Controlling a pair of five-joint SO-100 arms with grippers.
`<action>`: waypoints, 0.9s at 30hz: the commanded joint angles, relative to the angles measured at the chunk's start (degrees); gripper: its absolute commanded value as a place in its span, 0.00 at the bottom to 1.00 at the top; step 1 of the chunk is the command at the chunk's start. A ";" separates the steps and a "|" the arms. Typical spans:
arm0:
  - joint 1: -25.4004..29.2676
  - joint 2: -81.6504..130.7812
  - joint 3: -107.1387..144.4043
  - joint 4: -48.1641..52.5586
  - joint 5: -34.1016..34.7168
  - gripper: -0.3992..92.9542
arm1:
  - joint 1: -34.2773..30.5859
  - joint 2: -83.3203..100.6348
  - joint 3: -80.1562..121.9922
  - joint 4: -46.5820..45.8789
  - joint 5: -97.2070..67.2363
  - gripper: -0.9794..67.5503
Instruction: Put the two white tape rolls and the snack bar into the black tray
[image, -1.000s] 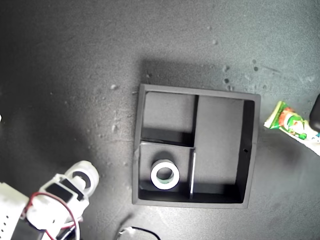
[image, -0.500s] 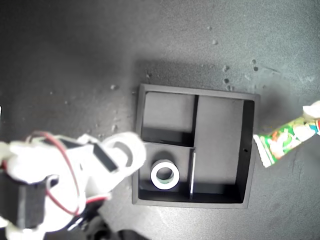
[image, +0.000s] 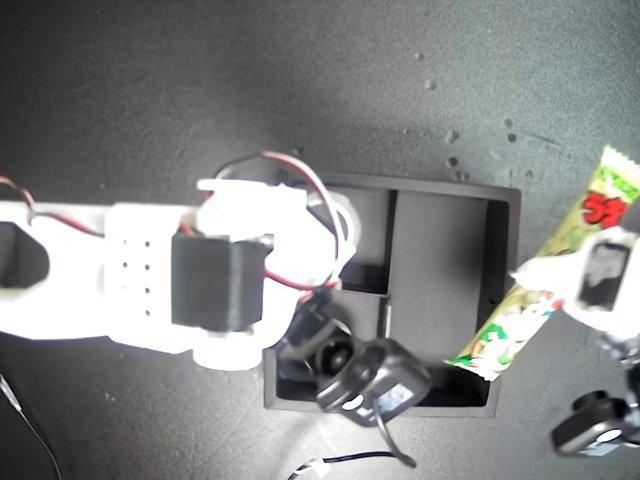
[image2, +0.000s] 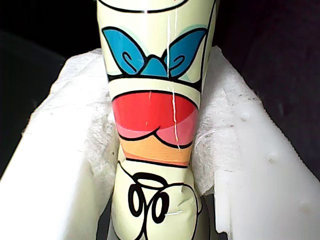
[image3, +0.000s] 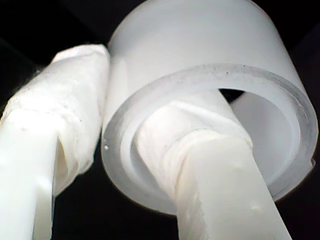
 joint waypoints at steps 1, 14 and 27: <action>-0.44 -1.23 -4.57 0.79 0.26 0.00 | -0.79 -6.59 -9.76 0.62 -0.35 0.01; 3.96 -6.42 -6.86 0.97 -4.13 0.12 | -1.05 -16.52 -16.26 1.58 0.00 0.01; -9.76 27.86 16.87 1.05 1.67 0.14 | 2.02 -16.52 -28.83 18.28 -2.20 0.48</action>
